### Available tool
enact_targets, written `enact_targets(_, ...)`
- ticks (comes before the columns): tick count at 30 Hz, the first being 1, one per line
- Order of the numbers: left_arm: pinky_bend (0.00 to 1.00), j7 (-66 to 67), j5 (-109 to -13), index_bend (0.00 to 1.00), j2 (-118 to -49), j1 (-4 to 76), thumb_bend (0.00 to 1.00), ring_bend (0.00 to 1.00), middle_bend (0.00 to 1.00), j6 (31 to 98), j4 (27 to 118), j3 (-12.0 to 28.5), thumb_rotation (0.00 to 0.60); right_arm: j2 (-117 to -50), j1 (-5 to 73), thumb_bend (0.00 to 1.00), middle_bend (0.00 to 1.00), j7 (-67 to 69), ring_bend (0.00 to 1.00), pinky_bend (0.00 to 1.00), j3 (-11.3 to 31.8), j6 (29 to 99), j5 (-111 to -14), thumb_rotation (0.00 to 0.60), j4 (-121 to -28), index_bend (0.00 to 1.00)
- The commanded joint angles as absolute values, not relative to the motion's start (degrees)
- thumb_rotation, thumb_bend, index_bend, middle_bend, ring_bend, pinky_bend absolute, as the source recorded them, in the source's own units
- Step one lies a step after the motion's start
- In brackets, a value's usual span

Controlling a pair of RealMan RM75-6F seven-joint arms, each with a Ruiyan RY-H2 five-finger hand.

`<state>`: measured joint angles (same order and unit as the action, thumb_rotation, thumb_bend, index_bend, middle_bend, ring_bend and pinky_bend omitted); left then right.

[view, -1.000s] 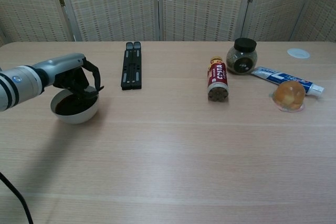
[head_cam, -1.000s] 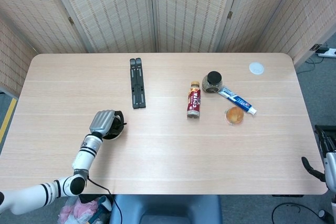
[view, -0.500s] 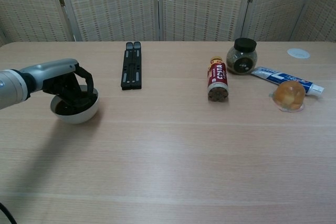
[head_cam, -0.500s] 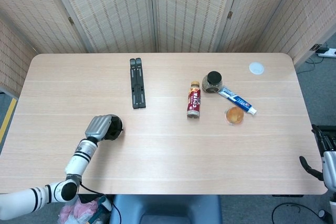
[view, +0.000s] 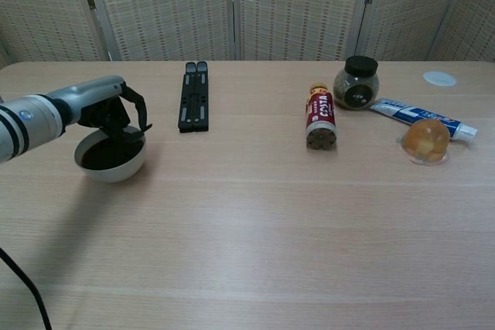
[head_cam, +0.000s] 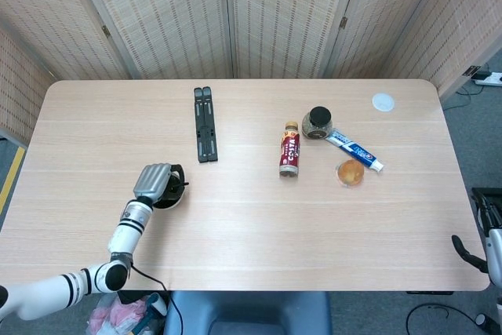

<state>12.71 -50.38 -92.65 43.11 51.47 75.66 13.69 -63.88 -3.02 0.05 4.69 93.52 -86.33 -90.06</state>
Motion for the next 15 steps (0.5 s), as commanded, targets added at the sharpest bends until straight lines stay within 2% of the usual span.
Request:
enact_targets(1,1.0,12.41,-50.32,0.71,-91.61,42.62,0.49,0.93,0.99,51.33,76.56,13.55,0.6,-63.95,-3.02,0.2,0.22,0.05,0.22,0.22,4.68,93.51,-86.35,0.6,-90.01,0.02)
enact_targets(5,1.0,12.11,-50.95,0.6,-89.52,41.62,0.49,0.93,0.99,51.45,79.22,12.78,0.6,-64.11,-2.9,0.2,0.22,-0.03,0.22,0.22,4.71,93.5,-86.54,0.6,-89.9,0.02)
enact_targets(7,1.0,11.84,-51.29,0.47,-88.66,41.14,0.46,0.92,0.98,51.73,80.55,12.54,0.6,-64.13,-2.84,0.2,0.22,-0.05,0.22,0.22,4.76,93.6,-86.73,0.6,-89.94,0.02)
enact_targets(11,1.0,10.93,-52.78,0.22,-87.37,40.06,0.33,0.89,0.93,53.26,82.67,12.29,0.6,-63.93,-2.8,0.2,0.22,-0.14,0.22,0.22,4.8,93.82,-87.03,0.6,-90.15,0.02)
enact_targets(13,1.0,9.88,-53.88,0.11,-86.47,39.29,0.3,0.83,0.86,54.12,83.99,12.22,0.6,-63.68,-2.84,0.2,0.22,-0.2,0.22,0.22,4.81,93.87,-87.05,0.6,-90.34,0.02)
enact_targets(15,1.0,8.11,-55.15,0.07,-85.22,38.25,0.29,0.72,0.76,55.09,85.41,12.31,0.6,-63.42,-2.91,0.2,0.22,-0.23,0.22,0.22,4.84,93.98,-87.03,0.6,-90.56,0.02)
